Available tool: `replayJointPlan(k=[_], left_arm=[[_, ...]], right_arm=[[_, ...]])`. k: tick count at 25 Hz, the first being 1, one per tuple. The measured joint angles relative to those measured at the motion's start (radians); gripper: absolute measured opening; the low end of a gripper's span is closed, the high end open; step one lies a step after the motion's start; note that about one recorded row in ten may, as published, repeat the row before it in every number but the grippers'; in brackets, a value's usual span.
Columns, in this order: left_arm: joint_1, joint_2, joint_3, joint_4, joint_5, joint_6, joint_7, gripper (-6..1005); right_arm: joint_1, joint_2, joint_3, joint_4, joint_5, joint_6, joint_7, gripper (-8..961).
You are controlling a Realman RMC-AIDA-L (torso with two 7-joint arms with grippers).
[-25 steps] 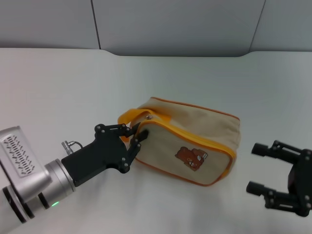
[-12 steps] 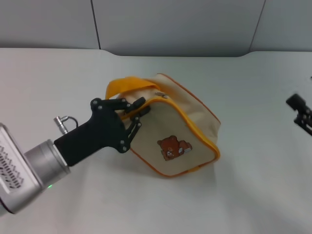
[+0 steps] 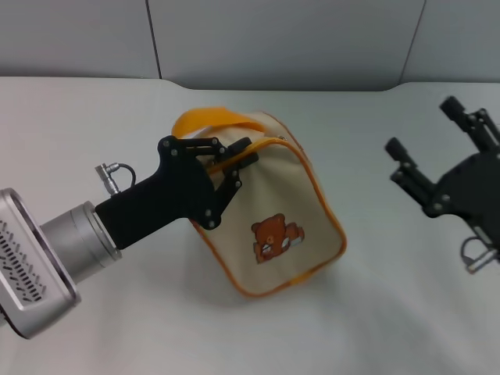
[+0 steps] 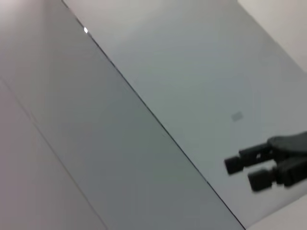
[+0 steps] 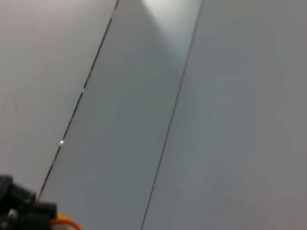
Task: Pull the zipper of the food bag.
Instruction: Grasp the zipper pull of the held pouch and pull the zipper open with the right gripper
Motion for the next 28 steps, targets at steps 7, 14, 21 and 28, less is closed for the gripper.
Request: replayJointPlan(k=[7, 14, 21, 28], left_arm=[[-0.011, -0.001, 0.001, 0.004, 0.000, -0.004, -0.003, 82], [-0.017, -0.002, 0.001, 0.004, 0.000, -0.012, -0.005, 49], [-0.015, -0.001, 0.001, 0.001, 0.000, -0.017, -0.006, 35], [-0.017, -0.003, 0.003, -0.005, 0.000, -0.025, -0.006, 36]], right_arm=[[0.073, 0.001, 0.001, 0.038, 0.000, 0.132, -0.075, 781], [0.099, 0.001, -0.015, 0.040, -0.032, 0.176, -0.088, 781], [0.083, 0.001, -0.016, 0.047, -0.117, 0.179, -0.165, 780], [0.109, 0.001, -0.012, 0.075, -0.122, 0.205, -0.192, 781]])
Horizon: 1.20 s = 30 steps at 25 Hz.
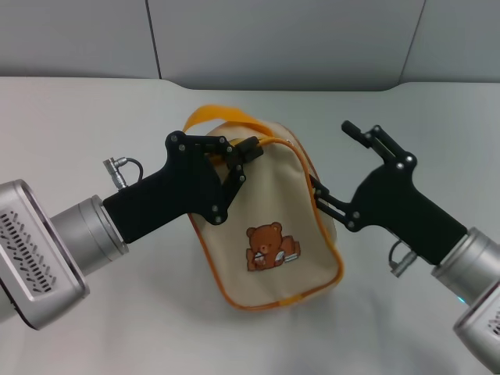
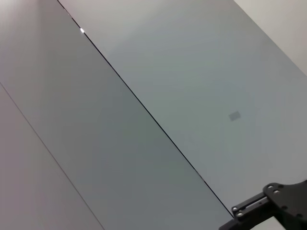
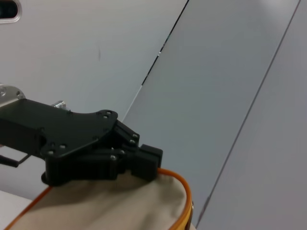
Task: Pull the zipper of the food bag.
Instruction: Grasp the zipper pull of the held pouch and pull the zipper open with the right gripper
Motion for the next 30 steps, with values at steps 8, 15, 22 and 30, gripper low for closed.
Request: replayJointPlan(k=[8, 15, 22, 30], left_arm=[[0.000, 0.000, 0.001, -0.002, 0.001, 0.000, 0.000, 32], [-0.002, 0.000, 0.001, -0.002, 0.003, 0.001, 0.000, 36], [-0.003, 0.000, 0.001, -0.002, 0.003, 0.001, -0.001, 41], [-0.003, 0.000, 0.001, -0.002, 0.003, 0.000, -0.001, 46]], right_arm=[[0.042, 0.000, 0.006, 0.018, -0.001, 0.035, -0.001, 780], [0.048, 0.000, 0.007, 0.029, 0.000, 0.040, -0.002, 774], [0.046, 0.000, 0.006, 0.031, 0.000, 0.034, -0.002, 597], [0.048, 0.000, 0.000, 0.042, 0.000, 0.032, -0.033, 281]])
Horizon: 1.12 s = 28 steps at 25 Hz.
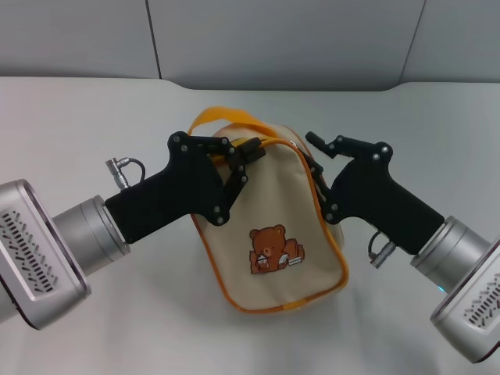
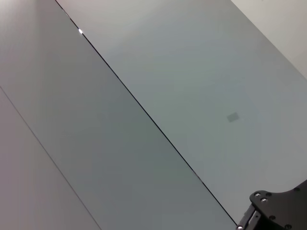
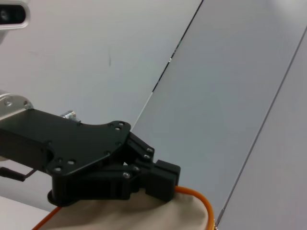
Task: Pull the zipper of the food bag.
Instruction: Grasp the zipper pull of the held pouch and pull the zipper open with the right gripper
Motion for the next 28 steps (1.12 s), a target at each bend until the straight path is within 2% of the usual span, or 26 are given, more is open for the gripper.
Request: replayJointPlan(k=[13, 18, 23, 24, 26, 27, 28], left_arm=[[-0.002, 0.000, 0.011, 0.003, 0.001, 0.001, 0.000, 55], [-0.002, 0.000, 0.008, 0.003, 0.001, 0.001, 0.000, 58], [-0.001, 0.001, 0.004, 0.005, -0.004, -0.002, -0.002, 61], [-0.001, 0.001, 0.003, 0.007, -0.005, -0.003, -0.002, 62], [-0.002, 0.001, 0.003, 0.007, -0.005, -0.003, -0.003, 63], [-0.002, 0.001, 0.003, 0.007, -0.005, -0.003, -0.003, 64], [-0.003, 0.002, 0.003, 0.008, -0.005, -0.003, -0.003, 64]], right_arm=[[0.004, 0.001, -0.002, 0.020, -0.001, 0.003, -0.031, -2], [-0.019, 0.002, -0.002, 0.021, -0.001, 0.003, -0.032, -1], [-0.088, 0.002, -0.013, 0.021, -0.001, -0.004, -0.034, -1], [-0.131, 0.002, -0.026, 0.022, -0.001, -0.013, -0.035, 0], [-0.148, 0.002, -0.029, 0.022, -0.001, -0.020, -0.036, 0], [-0.189, 0.001, -0.035, 0.021, -0.001, -0.042, -0.042, 0], [-0.189, 0.001, -0.035, 0.021, -0.001, -0.042, -0.042, 4]])
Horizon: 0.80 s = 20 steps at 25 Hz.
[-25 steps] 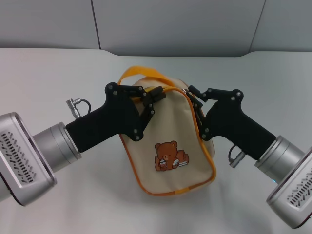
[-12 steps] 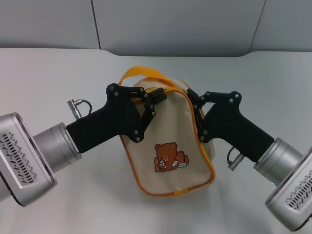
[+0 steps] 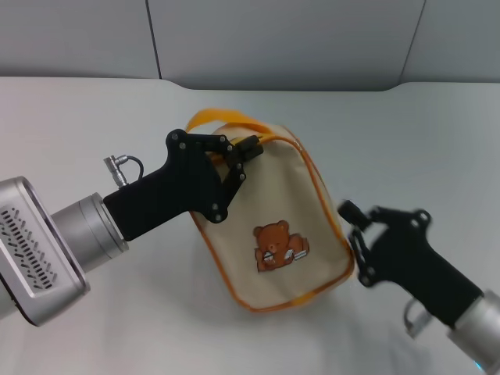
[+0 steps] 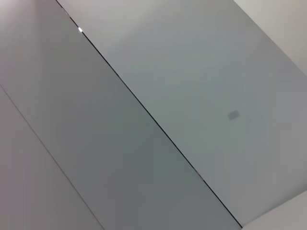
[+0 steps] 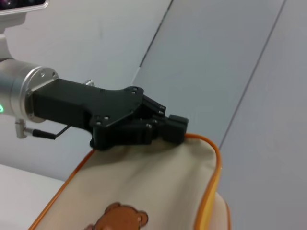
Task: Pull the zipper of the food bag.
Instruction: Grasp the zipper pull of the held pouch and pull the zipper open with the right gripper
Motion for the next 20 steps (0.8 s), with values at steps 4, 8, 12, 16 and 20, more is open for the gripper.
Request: replayJointPlan(k=[4, 8, 12, 16, 20], left_arm=[[-0.001, 0.001, 0.000, 0.001, 0.000, 0.000, -0.003, 67], [-0.004, 0.001, 0.002, 0.002, -0.001, 0.000, -0.003, 69], [-0.005, 0.001, 0.004, 0.001, 0.000, 0.000, -0.003, 72], [0.000, 0.000, 0.003, 0.000, 0.000, 0.003, -0.003, 74], [0.001, 0.000, 0.001, -0.002, -0.001, 0.006, -0.003, 77]], right_arm=[[-0.082, -0.002, 0.004, -0.014, 0.004, -0.078, -0.008, 18], [-0.077, -0.002, 0.014, -0.015, 0.010, -0.108, -0.008, 32], [-0.035, -0.003, 0.061, -0.018, 0.011, -0.101, -0.008, 46], [-0.001, -0.007, 0.061, -0.042, 0.011, -0.091, 0.013, 60], [0.018, -0.007, 0.054, -0.066, 0.005, -0.089, 0.053, 306]])
